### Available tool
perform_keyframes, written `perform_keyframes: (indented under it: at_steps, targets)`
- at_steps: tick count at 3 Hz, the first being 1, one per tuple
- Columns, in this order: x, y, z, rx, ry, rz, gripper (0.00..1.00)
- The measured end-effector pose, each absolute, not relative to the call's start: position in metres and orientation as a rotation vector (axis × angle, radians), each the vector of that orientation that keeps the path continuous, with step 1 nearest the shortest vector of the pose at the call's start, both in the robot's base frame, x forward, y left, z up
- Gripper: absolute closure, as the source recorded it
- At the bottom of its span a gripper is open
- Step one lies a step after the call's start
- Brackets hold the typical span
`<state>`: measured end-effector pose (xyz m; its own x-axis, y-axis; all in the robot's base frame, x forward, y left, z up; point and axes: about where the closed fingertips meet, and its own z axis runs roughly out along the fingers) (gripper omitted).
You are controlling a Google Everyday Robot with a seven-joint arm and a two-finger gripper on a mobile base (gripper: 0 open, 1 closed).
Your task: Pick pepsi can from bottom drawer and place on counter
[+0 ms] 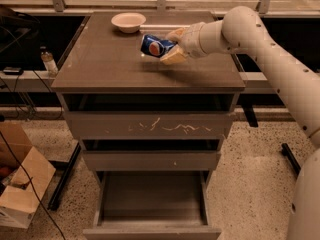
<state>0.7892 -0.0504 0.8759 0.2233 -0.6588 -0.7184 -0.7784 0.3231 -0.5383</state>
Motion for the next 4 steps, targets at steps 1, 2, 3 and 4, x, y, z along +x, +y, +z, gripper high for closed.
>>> perform_keyframes:
  at_steps: [1,2,3,4]
  targets:
    - [0.7892,-0.0503,0.8758,-1.385,1.484,0.136,0.36]
    - [0.7892,-0.0503,0.8758,-1.385,1.484,0.136,0.13]
    - [0.7892,-0.0503,0.8758,-1.385,1.484,0.136,0.00]
    - [0.7892,-0.0502,0.8758,-1.385,1.484,0.136,0.00]
